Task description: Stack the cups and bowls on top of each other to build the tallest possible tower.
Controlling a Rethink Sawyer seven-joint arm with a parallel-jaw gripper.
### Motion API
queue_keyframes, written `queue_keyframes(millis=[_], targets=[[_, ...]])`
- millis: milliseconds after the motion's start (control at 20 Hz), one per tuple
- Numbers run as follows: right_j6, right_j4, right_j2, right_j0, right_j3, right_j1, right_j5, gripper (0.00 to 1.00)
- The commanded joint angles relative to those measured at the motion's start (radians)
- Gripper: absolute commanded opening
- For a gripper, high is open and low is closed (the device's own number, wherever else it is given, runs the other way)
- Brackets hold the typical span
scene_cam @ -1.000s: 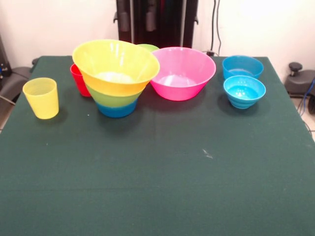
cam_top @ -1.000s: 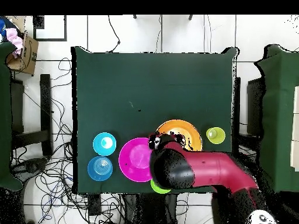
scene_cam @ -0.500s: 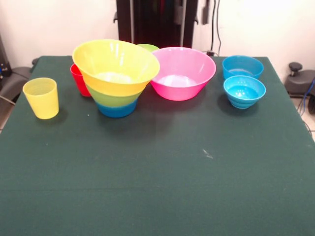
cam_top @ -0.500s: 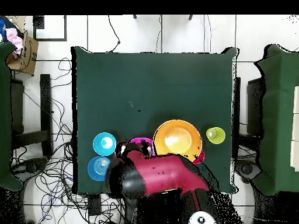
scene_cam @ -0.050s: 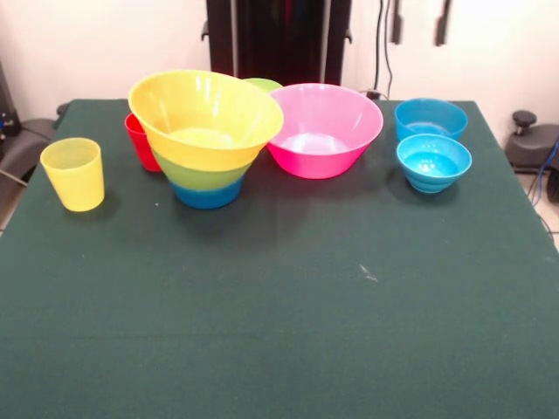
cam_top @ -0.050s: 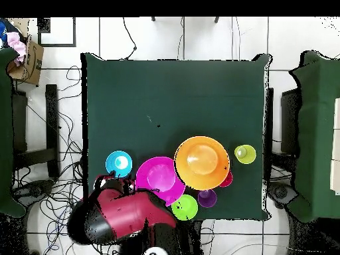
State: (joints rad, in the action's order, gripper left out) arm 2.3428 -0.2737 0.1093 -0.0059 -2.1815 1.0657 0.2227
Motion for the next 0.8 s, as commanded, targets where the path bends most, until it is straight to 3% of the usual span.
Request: queue_keyframes(millis=[50,400,800], targets=[[0.311,0.099,-0.164,0.170,-0.011,-0.197,-0.132,1.00],[0.331,0.136,-0.207,0.235,-0.002,-0.310,-0.240,1.00],[0.322,0.186,-0.262,0.297,0.060,-0.540,-0.437,1.00]])
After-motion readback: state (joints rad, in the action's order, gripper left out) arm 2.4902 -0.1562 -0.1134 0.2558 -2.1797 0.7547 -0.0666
